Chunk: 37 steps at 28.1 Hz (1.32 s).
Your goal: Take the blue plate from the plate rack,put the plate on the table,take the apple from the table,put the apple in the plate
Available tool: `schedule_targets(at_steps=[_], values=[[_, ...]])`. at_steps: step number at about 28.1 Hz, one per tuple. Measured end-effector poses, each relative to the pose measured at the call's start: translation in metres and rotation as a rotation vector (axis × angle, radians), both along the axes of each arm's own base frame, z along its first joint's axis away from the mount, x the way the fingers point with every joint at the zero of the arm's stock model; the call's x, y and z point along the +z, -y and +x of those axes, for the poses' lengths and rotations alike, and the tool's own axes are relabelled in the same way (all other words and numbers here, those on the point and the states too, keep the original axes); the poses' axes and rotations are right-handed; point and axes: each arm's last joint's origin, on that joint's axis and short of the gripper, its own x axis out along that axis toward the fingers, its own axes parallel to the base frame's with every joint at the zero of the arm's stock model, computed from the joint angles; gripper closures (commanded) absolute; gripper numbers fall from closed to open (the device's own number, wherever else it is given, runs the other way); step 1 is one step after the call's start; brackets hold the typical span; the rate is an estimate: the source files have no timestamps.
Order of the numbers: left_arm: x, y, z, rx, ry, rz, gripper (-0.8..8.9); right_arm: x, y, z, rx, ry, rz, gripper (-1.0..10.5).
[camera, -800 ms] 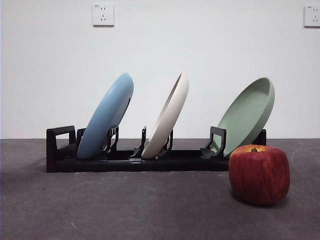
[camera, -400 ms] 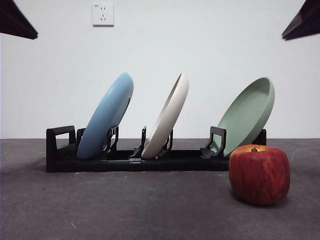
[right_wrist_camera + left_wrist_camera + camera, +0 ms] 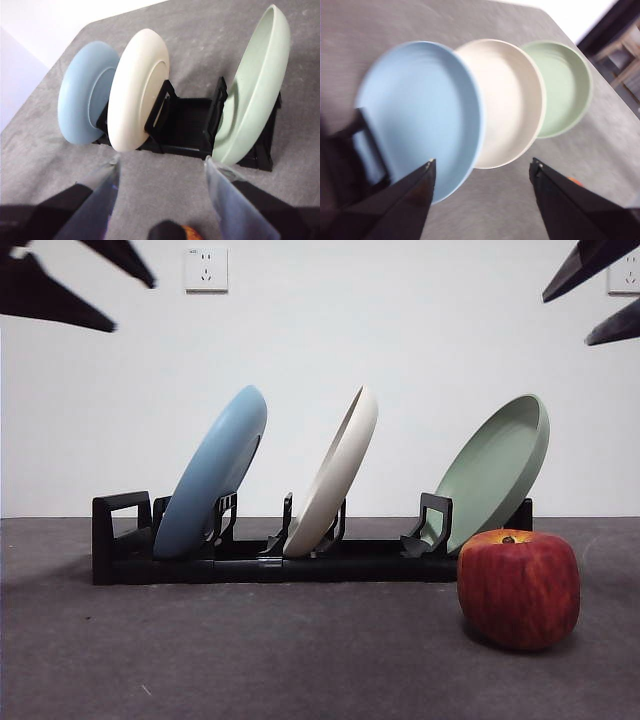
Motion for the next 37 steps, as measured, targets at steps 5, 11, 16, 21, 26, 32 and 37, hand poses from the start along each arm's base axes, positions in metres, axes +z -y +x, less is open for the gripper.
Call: schedule_targets(at_steps=[5, 11, 16, 21, 26, 32, 37], values=[[0.009, 0.020, 0.033, -0.046, -0.073, 0.019, 5.00, 0.005, 0.000, 0.000, 0.003, 0.015, 0.001, 6.6], [0.010, 0.043, 0.072, -0.039, -0.127, 0.086, 5.01, 0.003, 0.000, -0.001, 0.003, -0.004, 0.000, 6.6], [-0.002, 0.060, 0.096, -0.056, -0.167, 0.115, 5.03, 0.002, 0.000, -0.001, 0.003, -0.019, -0.001, 6.6], [-0.019, 0.071, 0.105, -0.047, -0.201, 0.162, 5.04, 0.001, 0.000, -0.002, 0.003, -0.026, -0.002, 6.6], [-0.019, 0.074, 0.106, -0.033, -0.182, 0.179, 6.18, 0.001, 0.000, -0.002, 0.003, -0.028, -0.002, 6.6], [-0.020, 0.074, 0.107, -0.041, -0.177, 0.186, 6.26, 0.001, 0.000, -0.002, 0.003, -0.029, -0.002, 6.6], [-0.030, 0.079, 0.111, -0.060, -0.201, 0.196, 6.31, 0.001, 0.000, -0.002, 0.003, -0.033, -0.003, 6.6]])
